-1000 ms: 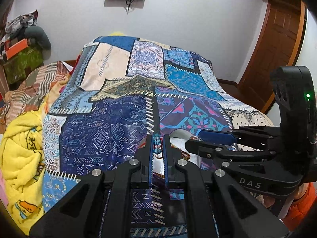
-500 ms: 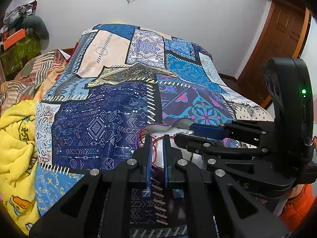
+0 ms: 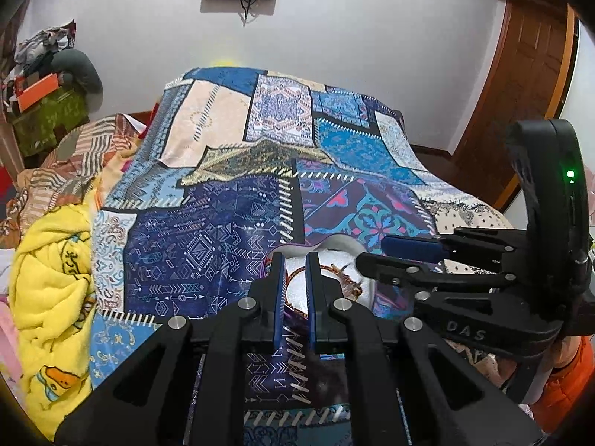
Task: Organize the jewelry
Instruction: 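Lower both held items into the heart tin and open both tools, then grasp a gold ring with the left tool while the right tool grasps a silver ring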
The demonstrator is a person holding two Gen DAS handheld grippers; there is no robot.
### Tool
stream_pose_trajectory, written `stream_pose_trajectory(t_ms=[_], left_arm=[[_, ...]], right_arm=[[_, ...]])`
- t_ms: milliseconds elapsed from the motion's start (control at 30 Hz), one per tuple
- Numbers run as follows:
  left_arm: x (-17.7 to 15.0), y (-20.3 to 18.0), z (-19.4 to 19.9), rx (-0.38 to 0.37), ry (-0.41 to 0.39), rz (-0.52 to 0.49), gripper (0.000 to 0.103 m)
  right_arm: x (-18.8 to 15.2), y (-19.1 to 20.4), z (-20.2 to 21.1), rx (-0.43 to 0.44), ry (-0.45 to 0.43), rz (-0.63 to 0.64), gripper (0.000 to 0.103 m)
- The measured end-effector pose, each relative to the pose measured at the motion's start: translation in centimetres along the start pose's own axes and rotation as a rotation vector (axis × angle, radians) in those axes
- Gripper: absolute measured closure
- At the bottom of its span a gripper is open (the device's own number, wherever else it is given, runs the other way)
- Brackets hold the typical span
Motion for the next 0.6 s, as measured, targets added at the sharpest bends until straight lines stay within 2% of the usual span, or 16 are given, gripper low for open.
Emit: stream_pose_trajectory(t_ms=[100, 400, 533, 600], left_arm=[[0.4, -0.5, 0.9, 0.006, -0.012, -0.010, 0.090], [1.6, -3.9, 3.3, -0.003, -0.044, -0.059, 0.089], [1.6, -5.8, 3.6, -0.020, -0.045, -0.067, 0.074], [1.4, -6.7, 3.5, -0.026, -0.038, -0.072, 0.072]], right_arm=[[0.3, -0.4, 1.6, -0.010, -0.028, -0.006, 0.074], [0.4, -2.3, 6.1, -0.045, -0.095, -0.019, 0.074], [-0.1, -4.1, 7.8, -0.071, -0.115, -0.042, 0.071], [-0.5, -5.0, 8.5, -0.087, -0.121, -0.053, 0.070]])
Point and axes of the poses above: each gripper's, at about its wrist camera, not at the fingertips, and z roughly against the way its jaws point, y to its left, x to its top, the point moved 3 cm from there along -z, roughly the way its jaws point, and after that the axes turned 10 degrees about -y, right-handed, at the moved point
